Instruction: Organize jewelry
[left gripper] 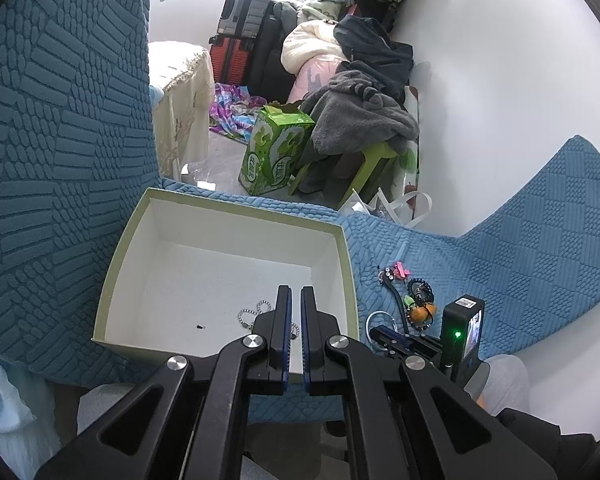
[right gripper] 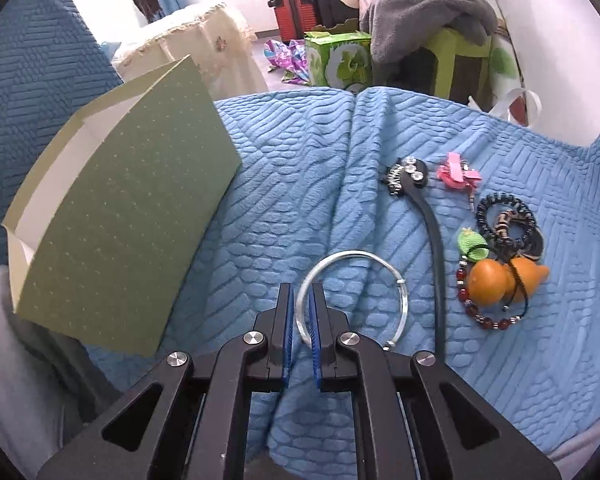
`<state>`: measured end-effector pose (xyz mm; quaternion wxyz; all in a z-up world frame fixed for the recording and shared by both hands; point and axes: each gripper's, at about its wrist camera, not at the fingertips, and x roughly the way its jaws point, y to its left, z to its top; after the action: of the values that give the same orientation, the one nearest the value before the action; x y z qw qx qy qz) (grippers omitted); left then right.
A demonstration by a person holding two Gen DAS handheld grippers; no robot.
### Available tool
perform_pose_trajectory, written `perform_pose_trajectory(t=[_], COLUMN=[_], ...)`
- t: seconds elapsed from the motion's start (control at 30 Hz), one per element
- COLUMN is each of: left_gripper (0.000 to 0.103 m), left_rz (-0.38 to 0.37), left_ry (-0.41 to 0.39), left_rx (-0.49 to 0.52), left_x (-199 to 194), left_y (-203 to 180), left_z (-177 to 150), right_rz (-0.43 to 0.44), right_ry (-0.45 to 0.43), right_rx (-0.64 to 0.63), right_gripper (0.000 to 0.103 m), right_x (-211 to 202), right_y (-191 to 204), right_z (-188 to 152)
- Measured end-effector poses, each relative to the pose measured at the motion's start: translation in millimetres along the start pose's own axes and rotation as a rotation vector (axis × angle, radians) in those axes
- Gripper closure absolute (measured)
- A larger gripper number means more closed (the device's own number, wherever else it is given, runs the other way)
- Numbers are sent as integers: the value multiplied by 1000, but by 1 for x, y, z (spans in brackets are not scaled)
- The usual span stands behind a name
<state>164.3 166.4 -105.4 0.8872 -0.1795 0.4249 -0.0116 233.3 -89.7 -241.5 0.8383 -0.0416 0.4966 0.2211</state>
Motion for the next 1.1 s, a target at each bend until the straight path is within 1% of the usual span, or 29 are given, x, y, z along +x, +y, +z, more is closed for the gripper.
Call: perform_pose_trajectory(t=[0.03, 0.1, 0.13, 0.2, 0.27, 0.33, 0.4, 0.47, 0.53, 0.6, 0.7, 0.8, 0.9, 1.1], left_gripper=[101, 101, 101, 101, 101, 101, 101, 101, 101, 101, 101, 101, 101, 101], left_rz=[1, 1, 1, 2, 4, 4, 3, 0, -6, -9, -10, -9, -12, -16], left_ry=[0, 3, 4, 5, 6, 7, 8, 8, 9, 10, 11, 8, 1, -17], left_rx=[-2, -5, -5, -4, -5, -7, -6, -5, -4, -1, 0, 0, 2, 10], left_x=[0, 1, 1, 1, 2, 3, 4, 5, 6, 6, 6, 4, 3, -5], left_y=[-1, 0, 0, 0, 0, 0, -2, -3, -5, -8, -8, -7, -8, -13], left_z=[0, -1, -1, 0, 0, 0, -1, -1, -2, -3, -4, -2, 1, 10], right_rz=[8, 72, 72, 42, 2, -55, -83, -73, -60, -37, -11, 4, 28, 55], right_ry=[3, 30, 39, 26, 18, 14, 9, 12, 22, 22, -23, -82, -134, -201], right_rx=[7, 43, 43, 6, -61, -144, -175, -146, -127, -89, -31, -14, 5, 8], right_gripper=[96, 95, 94, 93, 93, 93, 93, 93, 99, 101, 101, 102, 102, 101], right_x=[1, 8, 13, 12, 12, 13, 14, 14, 14, 13, -1, -23, -43, -77], right_y=[-2, -7, -8, -4, 6, 18, 23, 21, 17, 9, 3, 5, 7, 22], right_z=[-1, -2, -4, -5, -5, -8, -10, -10, -8, -6, -5, 3, 14, 43])
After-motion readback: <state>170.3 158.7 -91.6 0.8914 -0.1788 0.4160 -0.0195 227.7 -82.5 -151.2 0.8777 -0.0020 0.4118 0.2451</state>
